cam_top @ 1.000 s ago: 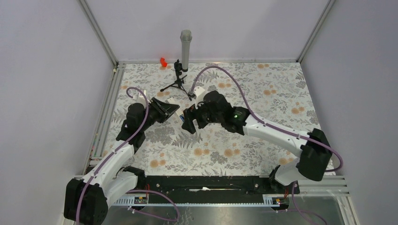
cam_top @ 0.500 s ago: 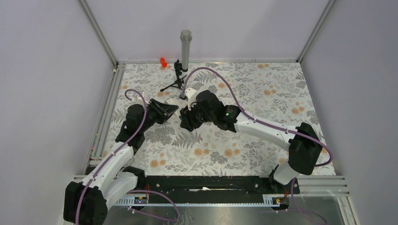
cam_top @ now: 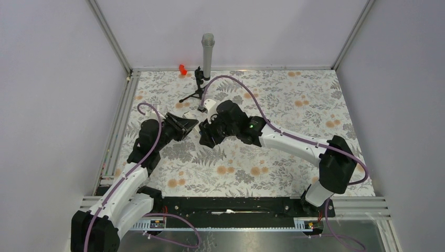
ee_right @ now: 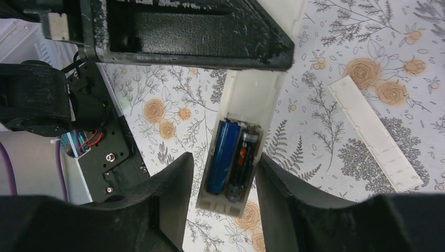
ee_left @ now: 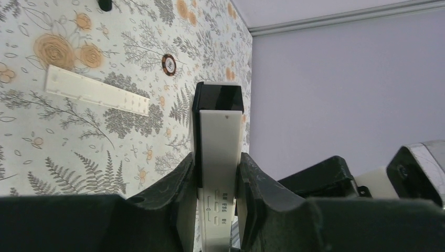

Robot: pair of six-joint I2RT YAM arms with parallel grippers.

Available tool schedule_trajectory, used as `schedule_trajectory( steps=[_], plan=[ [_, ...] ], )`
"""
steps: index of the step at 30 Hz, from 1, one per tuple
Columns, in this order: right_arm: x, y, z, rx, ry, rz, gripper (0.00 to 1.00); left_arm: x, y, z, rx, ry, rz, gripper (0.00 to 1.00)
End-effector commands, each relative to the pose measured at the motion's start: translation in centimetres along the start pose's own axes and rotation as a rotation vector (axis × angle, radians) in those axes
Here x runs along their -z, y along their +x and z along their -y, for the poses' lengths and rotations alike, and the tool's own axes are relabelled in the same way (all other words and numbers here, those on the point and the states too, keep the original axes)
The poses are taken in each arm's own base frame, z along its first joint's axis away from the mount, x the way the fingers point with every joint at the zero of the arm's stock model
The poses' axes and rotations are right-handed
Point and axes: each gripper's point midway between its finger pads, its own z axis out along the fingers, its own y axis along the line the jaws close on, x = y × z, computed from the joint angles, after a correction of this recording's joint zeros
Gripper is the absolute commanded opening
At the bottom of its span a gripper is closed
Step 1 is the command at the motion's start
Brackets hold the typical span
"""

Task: Load the batteries into the remote control
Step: Place the remote control at the center of the board.

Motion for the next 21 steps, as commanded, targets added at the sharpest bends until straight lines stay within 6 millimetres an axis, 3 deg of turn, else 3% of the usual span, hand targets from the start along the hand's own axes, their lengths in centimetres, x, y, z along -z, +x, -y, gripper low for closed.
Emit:
schedule_trajectory(
  steps=[1, 4, 9, 12, 17, 21],
  plan=[
    [-1.1, -1.3, -1.8, 0.007, -0.081, 0.024, 0.56, 0.6, -0.4, 3.7, -0.003, 0.136, 0.008, 0.06],
    [-2.0, -1.6, -1.3, -0.018, -0.055, 0.024, 0.56, 0.6, -0.5, 3.9, -0.012, 0.141, 0.009, 0.04],
    [-2.9, -2.3, -0.5, -0.058, -0.008, 0.040, 0.41, 0.6, -0.4, 3.5, -0.016, 0.131, 0.013, 0.05],
    [-2.7, -2.6, -0.2, -0.060, 0.010, 0.051, 0.38, 0.5, -0.6, 3.2, -0.023, 0.122, 0.023, 0.09],
    [-2.0, -2.8, -0.3, -0.038, 0.011, 0.063, 0.55, 0.4, -0.9, 3.0, -0.038, 0.113, 0.042, 0.11],
    [-1.8, -2.9, -0.3, -0.009, 0.005, 0.076, 0.61, 0.3, -1.0, 2.9, -0.045, 0.108, 0.045, 0.11]
  ],
)
